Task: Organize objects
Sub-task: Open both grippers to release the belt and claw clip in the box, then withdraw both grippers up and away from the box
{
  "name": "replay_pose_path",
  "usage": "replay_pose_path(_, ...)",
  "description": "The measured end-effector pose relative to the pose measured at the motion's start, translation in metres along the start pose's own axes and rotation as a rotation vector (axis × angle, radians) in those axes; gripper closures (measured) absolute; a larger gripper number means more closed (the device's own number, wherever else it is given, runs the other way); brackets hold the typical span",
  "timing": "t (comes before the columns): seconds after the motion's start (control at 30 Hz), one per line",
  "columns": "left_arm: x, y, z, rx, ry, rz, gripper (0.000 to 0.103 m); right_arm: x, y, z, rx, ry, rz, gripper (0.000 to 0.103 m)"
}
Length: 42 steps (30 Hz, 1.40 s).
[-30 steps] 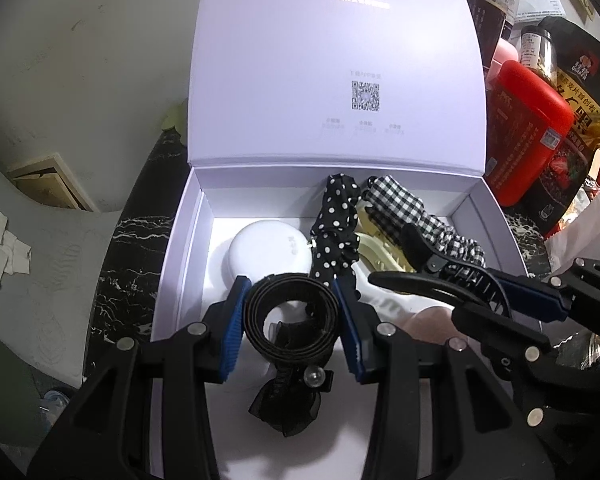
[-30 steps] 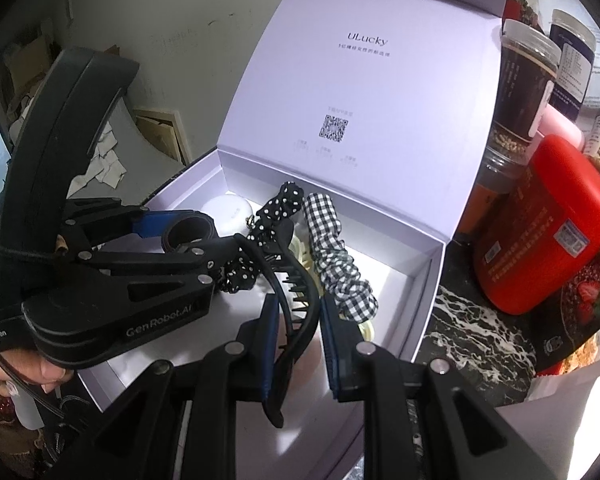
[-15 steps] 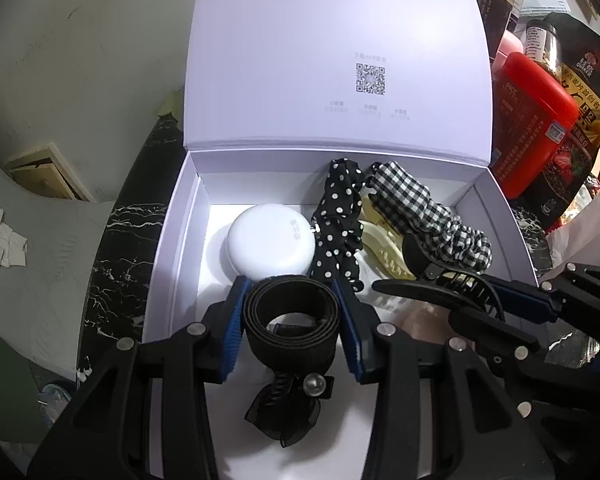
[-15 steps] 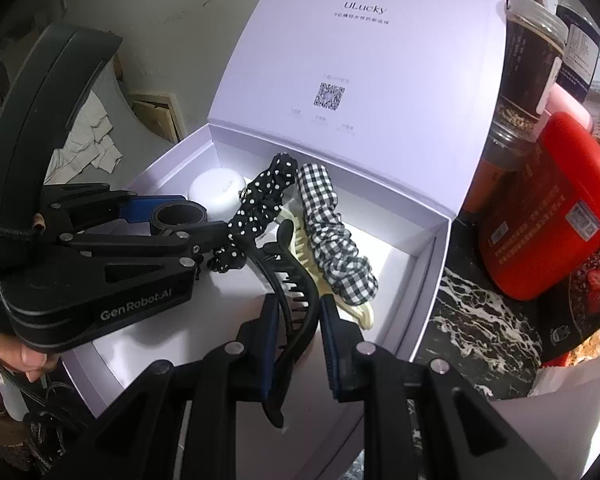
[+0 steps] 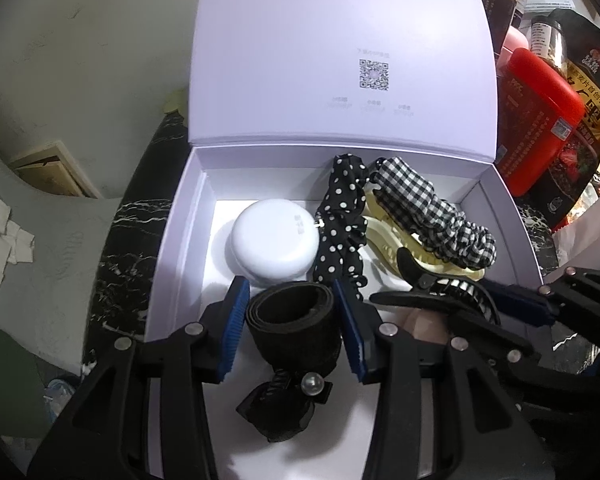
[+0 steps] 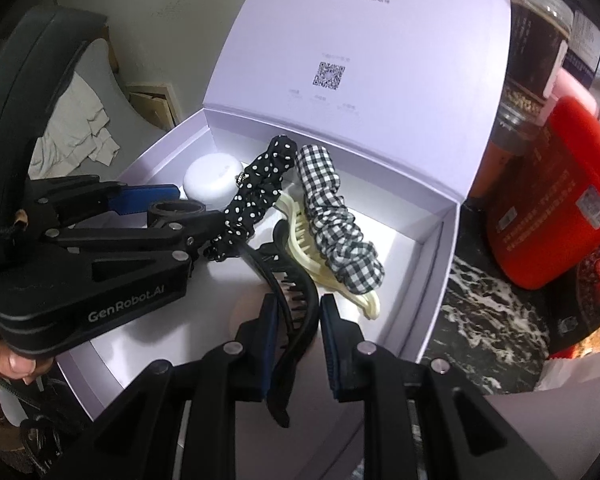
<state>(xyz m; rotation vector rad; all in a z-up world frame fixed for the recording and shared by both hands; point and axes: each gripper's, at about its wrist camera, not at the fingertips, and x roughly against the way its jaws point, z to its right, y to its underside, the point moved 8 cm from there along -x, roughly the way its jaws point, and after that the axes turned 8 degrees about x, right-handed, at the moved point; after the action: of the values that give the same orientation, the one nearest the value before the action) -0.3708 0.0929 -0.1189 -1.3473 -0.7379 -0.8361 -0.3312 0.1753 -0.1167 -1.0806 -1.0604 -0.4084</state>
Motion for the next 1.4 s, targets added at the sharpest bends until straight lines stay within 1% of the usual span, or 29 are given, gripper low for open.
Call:
replay_pose_path(0.07, 0.009, -0.001, 0.0, 0.011, 0.002, 0.025, 0.059, 0.004, 0.0, 0.001, -0.003, 0.02, 0.006, 0.072)
replay_pose_path(0.13, 0.02, -0.003, -0.001, 0.022, -0.005, 0.056, 0.048, 0.009, 0.001, 0.003, -0.019, 0.026, 0.015, 0.067)
replay_pose_path(0.2, 0.03, -0.004, -0.001, 0.022, -0.011, 0.084, 0.044, 0.016, 0.001, 0.002, -0.028, 0.033, 0.03, 0.065)
replay_pose_path(0.27, 0.04, -0.005, 0.0, 0.021, -0.014, 0.102, 0.044, 0.024, 0.001, 0.001, -0.039, 0.038, 0.044, 0.061)
replay_pose_path(0.33, 0.048, -0.005, 0.001, 0.024, -0.016, 0.107, 0.043, 0.031, 0.0, 0.0, -0.046, 0.034, 0.059, 0.06)
replay_pose_path(0.4, 0.049, -0.024, -0.02, 0.026, -0.018, 0.118, 0.042, 0.037, -0.003, -0.004, -0.042, 0.045, 0.072, 0.059)
replay_pose_path(0.43, 0.054, -0.024, -0.02, 0.027, -0.018, 0.125, 0.041, 0.041, -0.003, -0.005, -0.04, 0.052, 0.079, 0.058)
replay_pose_path(0.47, 0.069, -0.013, -0.026, 0.028, -0.018, 0.129, 0.04, 0.049, -0.004, -0.004, -0.038, 0.059, 0.084, 0.057)
replay_pose_path(0.5, 0.075, -0.009, -0.033, 0.029, -0.019, 0.132, 0.038, 0.057, -0.005, -0.003, -0.038, 0.066, 0.09, 0.055)
replay_pose_path(0.53, 0.081, -0.008, -0.034, 0.03, -0.025, 0.137, 0.037, 0.061, -0.006, -0.001, -0.04, 0.076, 0.092, 0.052)
replay_pose_path(0.7, 0.097, -0.016, -0.029, 0.055, -0.017, 0.163, 0.035, 0.084, -0.006, -0.002, -0.054, 0.103, 0.122, 0.05)
replay_pose_path(0.77, 0.109, -0.017, -0.03, 0.059, -0.016, 0.173, 0.034, 0.093, -0.005, -0.003, -0.056, 0.111, 0.131, 0.046)
replay_pose_path(0.83, 0.117, -0.013, -0.029, 0.059, -0.016, 0.195, 0.034, 0.101, -0.003, -0.007, -0.052, 0.114, 0.139, 0.043)
replay_pose_path(1.17, 0.179, 0.007, -0.026, 0.06, 0.004, 0.272, 0.034, 0.161, 0.013, -0.03, -0.035, 0.157, 0.225, 0.039)
replay_pose_path(1.23, 0.191, 0.011, -0.026, 0.044, -0.004, 0.291, 0.034, 0.171, 0.019, -0.033, -0.041, 0.175, 0.235, 0.037)
replay_pose_path(1.27, 0.195, 0.014, -0.026, 0.039, -0.013, 0.297, 0.034, 0.174, 0.021, -0.034, -0.043, 0.178, 0.238, 0.034)
replay_pose_path(1.4, 0.208, 0.025, -0.024, 0.027, -0.024, 0.3, 0.034, 0.19, 0.031, -0.04, -0.056, 0.191, 0.247, 0.03)
